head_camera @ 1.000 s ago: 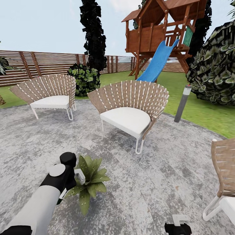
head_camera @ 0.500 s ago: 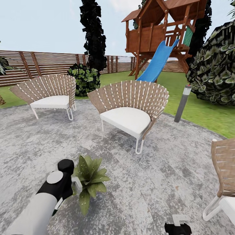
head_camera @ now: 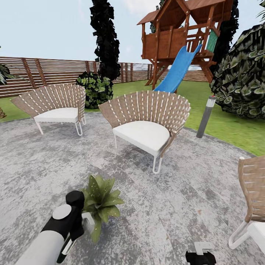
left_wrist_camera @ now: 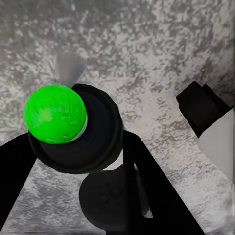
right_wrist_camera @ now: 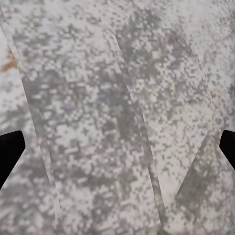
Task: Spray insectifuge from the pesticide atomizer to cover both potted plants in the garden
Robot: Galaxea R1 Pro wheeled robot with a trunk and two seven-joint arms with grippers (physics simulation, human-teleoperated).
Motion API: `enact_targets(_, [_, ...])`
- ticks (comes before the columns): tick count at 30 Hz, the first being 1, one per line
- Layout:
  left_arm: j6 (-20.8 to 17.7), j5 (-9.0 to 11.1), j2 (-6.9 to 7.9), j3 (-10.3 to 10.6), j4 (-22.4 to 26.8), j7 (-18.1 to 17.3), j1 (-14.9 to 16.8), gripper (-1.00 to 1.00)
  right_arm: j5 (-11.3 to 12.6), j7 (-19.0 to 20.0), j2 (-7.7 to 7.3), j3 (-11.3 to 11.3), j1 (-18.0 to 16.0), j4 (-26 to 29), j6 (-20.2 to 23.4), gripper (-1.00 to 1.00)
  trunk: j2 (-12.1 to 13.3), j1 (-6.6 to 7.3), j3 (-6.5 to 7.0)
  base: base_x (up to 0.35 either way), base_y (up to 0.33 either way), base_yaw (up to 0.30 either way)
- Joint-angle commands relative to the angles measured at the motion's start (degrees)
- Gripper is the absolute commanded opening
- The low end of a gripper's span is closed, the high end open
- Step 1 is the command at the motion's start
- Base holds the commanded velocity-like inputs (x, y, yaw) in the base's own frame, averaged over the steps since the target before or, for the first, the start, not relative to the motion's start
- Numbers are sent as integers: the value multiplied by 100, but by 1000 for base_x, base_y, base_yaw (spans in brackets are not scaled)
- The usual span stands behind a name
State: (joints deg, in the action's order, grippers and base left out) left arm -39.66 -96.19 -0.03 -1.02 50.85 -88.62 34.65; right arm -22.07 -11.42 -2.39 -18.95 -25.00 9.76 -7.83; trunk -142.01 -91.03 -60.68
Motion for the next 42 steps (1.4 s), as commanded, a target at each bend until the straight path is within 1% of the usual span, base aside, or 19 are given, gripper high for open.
enact_targets(1, [-56, 38, 22, -9, -1, -43, -62, -100, -58, -9, 2, -48, -5, -10, -26, 100, -2, 1, -5, 0, 0, 0])
enact_targets(2, [-52, 136, 31, -7, -2, -38, -103, -100, -59, -9, 2, -48, -5, -10, -26, 100, -2, 1, -5, 0, 0, 0])
enact_targets(3, [-47, 320, 39, -5, -1, -7, -171, -100, -59, -9, 2, -48, -5, -10, -26, 100, -2, 1, -5, 0, 0, 0])
enact_targets(5, [-47, 564, 47, -5, 8, 36, -247, -100, -58, -9, 2, -48, -5, -10, -26, 100, -2, 1, -5, 0, 0, 0])
enact_targets(6, [-52, 632, 68, -9, 32, 50, -265, -100, -59, -9, 2, -48, -5, -10, -26, 100, -2, 1, -5, 0, 0, 0])
enact_targets(7, [-54, 659, 99, -28, 49, 55, -271, -100, -58, -9, 2, -48, -5, -10, -26, 100, -2, 1, -5, 0, 0, 0])
enact_targets(8, [-57, 693, 174, -137, 73, 60, -279, -100, -58, -9, 2, -48, -5, -10, -26, 100, -2, 1, -5, 0, 0, 0])
enact_targets(12, [-55, 712, 246, -527, 98, 147, -283, -100, -60, -9, 2, -48, -5, -10, -26, 100, -2, 1, -5, 0, 0, 0])
enact_targets(15, [-65, 720, 213, -658, 101, 563, -285, -100, -54, -9, 6, -48, -5, -5, -27, 100, -2, 1, -5, 0, 0, 0])
enact_targets(16, [-81, 729, 183, -671, 100, 712, -287, -100, -57, -11, 9, -48, -5, -8, -31, 100, -2, 1, -5, 0, 0, 0])
enact_targets(18, [-100, 829, 153, -681, 100, 794, -287, -100, -59, -12, 4, -48, -5, -9, -33, 100, -2, 1, -5, 0, 0, 0])
enact_targets(20, [-107, 992, 147, -680, 100, 837, -287, -100, -60, -12, 3, -48, -5, -9, -34, 100, -2, 1, -5, 0, 0, 0])
enact_targets(21, [-111, 1144, 144, -677, 97, 997, -290, -100, -58, -10, 2, -48, -5, -9, -34, 100, -2, 1, -5, 0, 0, 0])
enact_targets(24, [-114, 1199, 144, -679, 92, 1241, -286, -100, -53, -2, 2, -48, -5, -10, -36, 100, -2, 1, -5, 0, 0, 0])
enact_targets(29, [-121, 1218, 144, -672, 91, 1326, -291, -100, -20, 111, 36, -48, -5, -10, -244, 100, -2, 1, -5, 0, 0, 0])
enact_targets(31, [-121, 1222, 150, -684, 67, 1329, -292, -100, -18, 362, 24, -53, -5, -10, -268, 100, -2, 1, -5, 0, 0, 0])
enact_targets(34, [-121, 1246, 128, -895, 35, 1330, -292, -100, -1, 932, -10, -70, -5, 4, -286, 100, -2, 1, -5, 0, 0, 0])
enact_targets(38, [-121, 1341, 20, -944, 79, 1345, -292, -100, -6, 1022, -32, -66, -5, 0, -373, 100, -2, 1, -5, 0, 0, 0])
enact_targets(42, [-121, 1448, -12, -944, 68, 1347, -292, -100, -7, 1019, -33, -66, -5, -1, -392, 100, -2, 1, -5, 0, 0, 0])
